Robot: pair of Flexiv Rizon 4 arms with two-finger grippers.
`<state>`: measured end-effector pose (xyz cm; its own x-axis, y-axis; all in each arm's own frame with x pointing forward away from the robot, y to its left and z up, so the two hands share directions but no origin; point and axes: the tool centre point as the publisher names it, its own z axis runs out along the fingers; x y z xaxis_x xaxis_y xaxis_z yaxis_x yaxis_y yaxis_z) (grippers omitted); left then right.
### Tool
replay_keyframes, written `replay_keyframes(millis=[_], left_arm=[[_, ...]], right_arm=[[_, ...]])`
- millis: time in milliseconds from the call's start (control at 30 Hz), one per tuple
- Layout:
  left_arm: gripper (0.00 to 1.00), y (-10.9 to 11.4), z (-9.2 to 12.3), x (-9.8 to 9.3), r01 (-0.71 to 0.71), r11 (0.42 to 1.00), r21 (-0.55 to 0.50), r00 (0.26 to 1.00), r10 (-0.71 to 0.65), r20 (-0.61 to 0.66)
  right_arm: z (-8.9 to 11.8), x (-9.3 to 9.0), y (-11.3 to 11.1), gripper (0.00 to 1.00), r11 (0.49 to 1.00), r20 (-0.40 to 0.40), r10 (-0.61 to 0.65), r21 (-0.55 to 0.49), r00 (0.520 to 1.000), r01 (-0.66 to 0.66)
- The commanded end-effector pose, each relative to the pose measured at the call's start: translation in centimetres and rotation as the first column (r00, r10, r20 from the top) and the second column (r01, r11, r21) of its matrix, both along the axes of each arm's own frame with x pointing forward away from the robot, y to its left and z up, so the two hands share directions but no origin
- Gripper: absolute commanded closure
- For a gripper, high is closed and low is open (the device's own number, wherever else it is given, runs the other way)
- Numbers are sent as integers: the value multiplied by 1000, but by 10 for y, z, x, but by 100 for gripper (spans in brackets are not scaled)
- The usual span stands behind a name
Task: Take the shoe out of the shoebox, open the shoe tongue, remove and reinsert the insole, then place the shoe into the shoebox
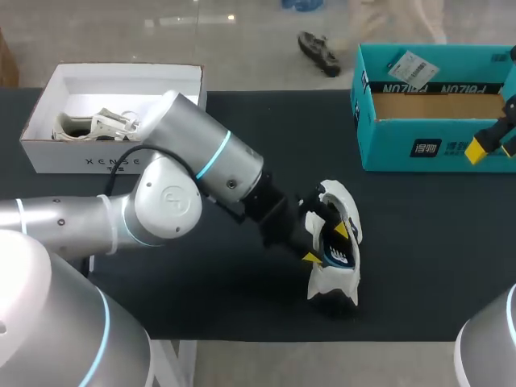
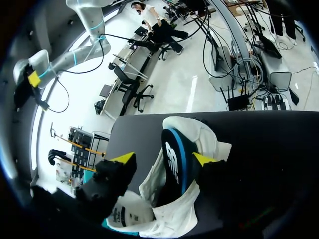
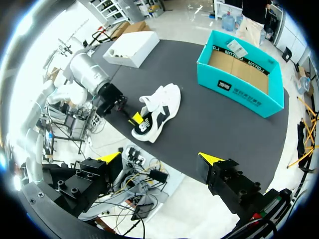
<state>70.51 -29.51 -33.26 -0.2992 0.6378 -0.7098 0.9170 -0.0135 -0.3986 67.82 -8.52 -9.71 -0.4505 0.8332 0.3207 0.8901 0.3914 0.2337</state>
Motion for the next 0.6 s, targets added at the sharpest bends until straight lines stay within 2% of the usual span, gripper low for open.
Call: replay_keyframes(millis=[33, 367, 600], left_arm=[[100, 0, 0, -1, 2, 1000, -1, 1000, -2, 2], [100, -3, -2, -7, 21, 1000, 9, 1000, -21, -2], [100, -2, -7, -2, 38, 999, 37, 999, -39, 22]], right_arm=[[0, 2, 1, 0, 1000, -5, 1, -2, 1000, -1], [0, 2, 1, 0, 1000, -5, 1, -2, 1000, -1], [0, 2, 1, 0, 1000, -5, 1, -2, 1000, -1]])
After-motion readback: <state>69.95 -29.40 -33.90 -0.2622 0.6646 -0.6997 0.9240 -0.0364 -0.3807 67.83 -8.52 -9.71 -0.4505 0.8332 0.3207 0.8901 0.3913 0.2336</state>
